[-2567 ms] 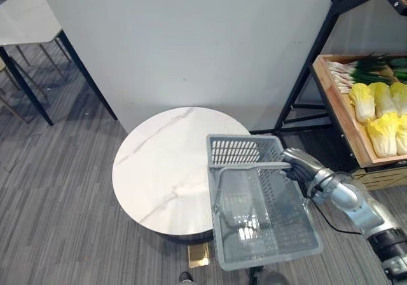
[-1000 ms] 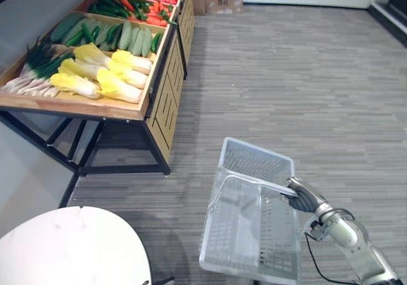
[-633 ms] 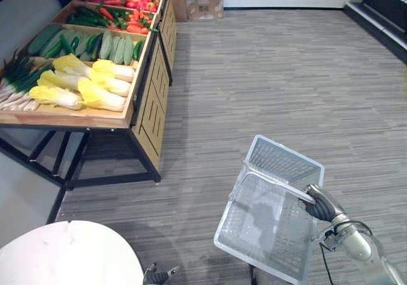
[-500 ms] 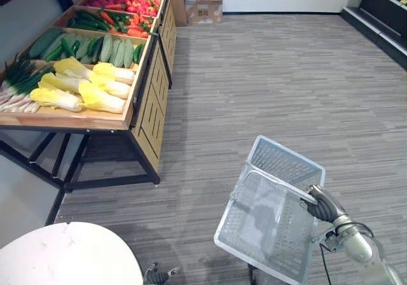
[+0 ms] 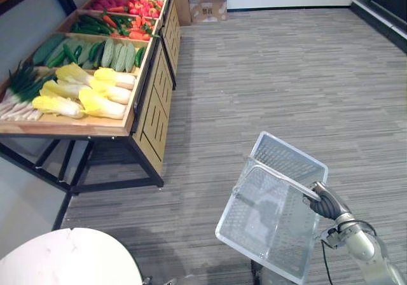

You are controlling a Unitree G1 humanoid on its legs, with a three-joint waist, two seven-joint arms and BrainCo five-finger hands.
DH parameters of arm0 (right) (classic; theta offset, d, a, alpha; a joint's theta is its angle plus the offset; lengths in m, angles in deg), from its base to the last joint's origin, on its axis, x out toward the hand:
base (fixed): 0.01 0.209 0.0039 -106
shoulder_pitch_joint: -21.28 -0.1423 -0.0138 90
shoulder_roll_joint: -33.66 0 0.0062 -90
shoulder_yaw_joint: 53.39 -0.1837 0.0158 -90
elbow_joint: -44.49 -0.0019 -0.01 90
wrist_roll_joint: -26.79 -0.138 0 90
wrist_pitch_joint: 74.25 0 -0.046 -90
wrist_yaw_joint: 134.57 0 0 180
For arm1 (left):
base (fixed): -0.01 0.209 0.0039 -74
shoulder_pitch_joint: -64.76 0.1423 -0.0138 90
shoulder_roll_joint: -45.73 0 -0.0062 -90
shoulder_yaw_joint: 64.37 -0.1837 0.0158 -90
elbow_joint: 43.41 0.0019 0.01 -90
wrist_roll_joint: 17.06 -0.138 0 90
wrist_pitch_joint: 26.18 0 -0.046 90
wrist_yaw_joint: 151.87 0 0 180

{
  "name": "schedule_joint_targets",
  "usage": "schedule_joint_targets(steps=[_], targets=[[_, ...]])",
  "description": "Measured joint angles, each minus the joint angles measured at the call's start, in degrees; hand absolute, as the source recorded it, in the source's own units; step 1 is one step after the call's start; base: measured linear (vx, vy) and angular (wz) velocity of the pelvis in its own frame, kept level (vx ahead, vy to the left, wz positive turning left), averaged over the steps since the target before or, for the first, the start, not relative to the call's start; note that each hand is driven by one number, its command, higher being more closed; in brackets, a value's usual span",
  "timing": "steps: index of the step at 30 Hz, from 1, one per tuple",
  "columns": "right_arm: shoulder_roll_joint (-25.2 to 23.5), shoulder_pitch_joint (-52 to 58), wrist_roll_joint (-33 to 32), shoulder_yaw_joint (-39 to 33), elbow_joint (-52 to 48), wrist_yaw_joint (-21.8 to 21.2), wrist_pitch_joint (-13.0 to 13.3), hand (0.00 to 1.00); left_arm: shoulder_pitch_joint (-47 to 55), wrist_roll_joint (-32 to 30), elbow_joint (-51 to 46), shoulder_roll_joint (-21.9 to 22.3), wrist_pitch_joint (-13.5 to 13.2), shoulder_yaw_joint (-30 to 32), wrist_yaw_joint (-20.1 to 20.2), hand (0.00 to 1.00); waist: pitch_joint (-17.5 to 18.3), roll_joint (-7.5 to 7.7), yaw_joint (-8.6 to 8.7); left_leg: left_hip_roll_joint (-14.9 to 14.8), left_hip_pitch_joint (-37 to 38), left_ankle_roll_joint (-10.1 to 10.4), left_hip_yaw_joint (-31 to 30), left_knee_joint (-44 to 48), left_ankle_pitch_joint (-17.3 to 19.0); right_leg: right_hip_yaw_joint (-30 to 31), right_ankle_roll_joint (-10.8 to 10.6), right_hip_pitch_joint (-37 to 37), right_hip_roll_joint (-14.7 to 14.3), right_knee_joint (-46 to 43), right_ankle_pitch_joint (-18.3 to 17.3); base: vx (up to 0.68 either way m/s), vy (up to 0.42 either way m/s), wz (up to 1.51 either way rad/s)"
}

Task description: Pick vegetable in the basket

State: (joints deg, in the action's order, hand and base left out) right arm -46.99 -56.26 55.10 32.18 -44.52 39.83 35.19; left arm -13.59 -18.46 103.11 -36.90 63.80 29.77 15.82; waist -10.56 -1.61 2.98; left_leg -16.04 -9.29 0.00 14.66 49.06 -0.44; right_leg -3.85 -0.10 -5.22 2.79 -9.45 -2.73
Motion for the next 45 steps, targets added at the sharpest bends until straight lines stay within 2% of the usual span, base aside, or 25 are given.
schedule_joint_targets(steps=[1,3,4,8,11,14,16,18,19,22,24,25,26,27,28,30,33,35,36,37,38,39,40,41,45], targets=[[-0.1,-0.1,0.2,-0.3,0.6,0.0,0.0,1.00,0.3,0.0,0.1,0.3,0.0,0.7,0.1,0.00,-0.9,0.86,-0.54,0.9,-1.5,1.0,-0.9,1.4,4.4,1.0,0.3,1.4,0.3,0.0,-1.2,0.15,-0.060,0.00],[-0.2,-1.8,0.5,-0.3,1.8,0.0,0.0,1.00,1.8,-0.2,0.0,0.5,-0.1,0.7,0.3,0.00,-1.2,0.84,-1.21,3.4,-3.1,1.6,-0.7,-2.6,11.1,1.4,0.6,2.6,0.9,0.2,-1.9,0.12,-0.040,-0.10],[-0.1,-2.5,0.5,-0.3,2.5,0.1,0.0,1.00,2.6,-1.0,-0.1,0.5,-0.1,0.8,0.4,0.00,-1.3,0.92,-1.64,4.9,-3.8,2.3,-0.6,-7.1,12.0,1.7,0.9,2.9,1.0,0.5,-2.1,0.16,-0.031,-0.16],[-0.1,-6.0,0.5,0.6,6.4,0.9,0.1,1.00,7.1,-1.4,0.0,2.0,0.2,0.8,1.3,0.00,-1.8,0.54,-3.44,8.9,-4.5,3.8,-2.3,-32.7,8.5,3.2,0.5,3.5,0.8,-0.8,-4.4,0.17,0.056,-0.18],[0.4,-6.8,0.5,1.6,9.3,1.6,0.1,1.00,9.5,-1.4,0.8,3.6,0.2,0.8,1.4,0.00,-1.9,-2.23,-4.94,6.1,-4.4,6.2,-7.2,-42.4,2.7,5.6,-1.5,4.2,-1.2,-3.9,-8.5,0.32,0.210,-0.42],[0.4,-6.6,1.1,5.2,10.2,1.6,0.5,1.00,10.0,-1.4,1.4,3.6,0.1,0.9,1.5,0.00,-1.5,-0.91,-4.96,8.3,-3.6,5.7,-5.6,-37.7,0.7,8.0,-3.6,5.3,1.8,-5.8,-11.7,0.30,0.264,-0.43],[-0.6,-6.4,1.1,5.2,9.8,1.6,2.0,1.00,9.1,-1.5,1.6,3.3,0.1,1.4,1.7,0.00,-0.8,1.28,-4.52,11.5,-4.2,1.3,-3.1,-32.5,4.1,9.3,-5.2,6.9,5.8,-5.1,-13.9,0.36,0.332,-0.30],[-2.1,-5.4,1.1,5.0,8.5,1.6,2.0,1.00,7.7,-2.1,1.1,2.1,0.0,1.9,2.0,0.00,0.4,3.12,-4.61,13.5,-4.5,-0.5,-1.7,-31.1,7.2,9.0,-5.0,4.6,7.8,-12.2,-14.7,0.39,0.236,-0.05],[-3.4,-4.8,1.1,5.1,7.8,1.4,2.0,1.00,6.5,-2.1,-0.2,1.1,-0.4,1.9,2.4,0.00,1.1,4.45,-4.52,15.0,-3.6,-1.6,-1.1,-31.1,8.7,8.9,-6.0,0.1,8.3,-25.3,-14.5,0.43,0.187,0.07],[-3.9,-3.9,1.1,5.6,5.8,1.3,2.0,1.00,5.0,-2.1,-2.1,-0.4,-0.7,1.7,2.5,0.00,1.9,6.31,-4.62,17.3,-0.9,-2.7,-0.4,-31.1,10.6,7.2,-8.9,-2.7,10.3,-35.3,-10.0,0.39,0.120,0.00],[-3.9,-5.0,1.1,7.6,5.0,1.4,2.0,1.00,3.8,-1.5,-3.3,-0.5,-0.8,-0.2,2.4,0.00,2.1,6.13,-4.57,18.4,4.8,-3.8,0.2,-35.0,12.1,6.1,-7.7,-6.4,11.8,-43.8,0.7,0.40,0.112,-0.31],[-3.9,-4.9,1.1,7.8,4.9,1.4,2.0,1.00,3.6,-1.4,-3.9,-0.6,-0.9,-0.6,2.1,0.00,2.1,6.10,-4.39,18.4,6.0,-4.0,0.2,-36.1,12.2,5.7,-7.2,-7.8,11.9,-46.7,0.6,0.39,0.082,-0.18],[-4.0,-5.0,1.0,7.9,4.8,1.4,2.0,1.00,2.6,-1.1,-4.4,-0.9,-1.3,-1.5,1.4,0.00,2.0,5.95,-4.30,18.4,8.5,-4.1,0.2,-37.2,12.2,3.4,-3.5,-10.4,12.6,-50.9,-2.8,0.31,0.039,-0.08],[-3.9,-5.3,1.0,7.9,4.8,1.4,2.0,1.00,1.7,-1.0,-4.7,-1.1,-1.5,-2.1,1.3,0.00,1.7,5.56,-4.19,18.3,10.8,-4.3,0.0,-38.5,12.3,0.6,-2.2,-12.0,13.0,-52.0,-5.2,0.48,0.033,-0.11],[-3.8,-6.3,1.0,7.9,4.8,1.4,1.7,1.00,0.5,-1.0,-5.6,-1.0,-1.5,-2.8,1.2,0.00,1.2,4.72,-3.79,17.6,13.9,-4.3,-0.4,-40.1,12.3,-3.8,-1.1,-13.6,12.9,-49.9,-7.9,0.33,0.014,-0.10],[-3.8,-7.2,1.0,7.5,4.8,1.8,1.7,1.00,-1.6,-0.8,-7.1,-1.1,-1.9,-3.9,1.2,0.00,0.2,2.92,-2.92,15.5,17.2,-4.3,-0.9,-40.7,12.3,-10.4,0.2,-14.7,11.9,-40.6,-9.0,0.39,-0.018,0.09],[-3.9,-7.0,1.0,7.6,4.4,3.3,2.3,1.00,-3.9,0.8,-8.6,-1.8,-2.6,-3.9,1.1,0.00,-0.3,2.80,-1.49,13.6,20.8,-3.6,-1.3,-40.7,12.7,-11.5,-2.7,-15.7,10.1,-18.1,-5.7,0.46,-0.118,0.32],[-3.9,-7.0,1.0,7.5,4.3,3.9,2.6,1.00,-4.2,1.3,-8.9,-2.2,-3.6,-3.8,1.0,0.00,-0.3,2.99,-1.53,12.0,22.6,0.0,-1.3,-40.0,14.8,-9.5,-3.5,-15.5,8.0,-4.0,0.4,0.46,-0.207,0.21],[-3.9,-6.8,1.1,7.7,4.3,3.8,2.7,1.00,-3.9,1.4,-8.9,-2.8,-4.5,-3.8,1.0,0.00,-0.2,4.38,-1.87,11.8,23.8,3.0,-1.5,-39.0,16.8,-7.5,-3.6,-14.9,7.5,2.9,3.5,0.50,-0.276,0.25],[-4.3,-6.3,1.0,7.8,4.3,3.7,2.7,1.00,-3.0,2.5,-8.8,-3.7,-5.0,-3.8,1.0,0.00,-0.3,6.28,-1.86,12.1,25.5,5.6,-3.1,-37.6,19.6,-5.6,-2.8,-13.2,8.1,5.1,3.9,0.52,-0.317,0.36],[-4.1,-6.4,1.0,7.4,4.5,3.7,2.5,1.00,-3.4,3.1,-8.1,-3.3,-4.9,-3.7,1.0,0.00,-0.6,5.98,-1.80,11.5,26.3,6.1,-4.0,-36.6,21.3,-5.0,-1.7,-12.9,7.7,3.8,9.8,0.52,-0.341,0.61],[-4.1,-6.4,0.9,6.8,4.5,3.8,1.9,1.00,-3.9,3.2,-7.4,-2.5,-4.9,-3.8,1.2,0.00,-1.2,3.99,-1.52,8.7,26.4,7.3,-5.5,-34.2,22.6,-5.1,-0.6,-13.8,6.4,-1.8,11.9,0.59,-0.410,0.49],[-3.7,-7.1,0.9,6.0,4.5,3.7,1.2,1.00,-4.3,3.1,-6.8,-1.5,-5.0,-3.8,1.3,0.00,-1.5,1.80,-1.76,6.3,26.2,7.1,-6.7,-32.3,22.3,-6.1,-1.1,-14.2,4.8,-5.6,9.3,0.47,-0.326,0.38],[-3.5,-7.7,1.0,5.8,4.6,3.6,0.8,1.00,-4.4,2.9,-6.6,-1.3,-5.1,-3.7,1.2,0.00,-1.4,1.03,-1.90,5.3,25.9,7.1,-7.5,-31.5,21.7,-6.6,-0.4,-14.6,4.2,-7.5,8.2,0.45,-0.326,0.19],[-2.5,-9.2,1.0,6.0,5.0,0.6,0.5,1.00,-3.3,2.5,-2.4,0.0,-4.7,-2.2,0.9,0.00,-1.3,0.52,-2.12,3.2,24.6,6.5,-9.2,-24.1,13.2,-8.4,-0.1,-14.8,3.5,-16.6,-0.7,0.38,-0.288,0.06]])
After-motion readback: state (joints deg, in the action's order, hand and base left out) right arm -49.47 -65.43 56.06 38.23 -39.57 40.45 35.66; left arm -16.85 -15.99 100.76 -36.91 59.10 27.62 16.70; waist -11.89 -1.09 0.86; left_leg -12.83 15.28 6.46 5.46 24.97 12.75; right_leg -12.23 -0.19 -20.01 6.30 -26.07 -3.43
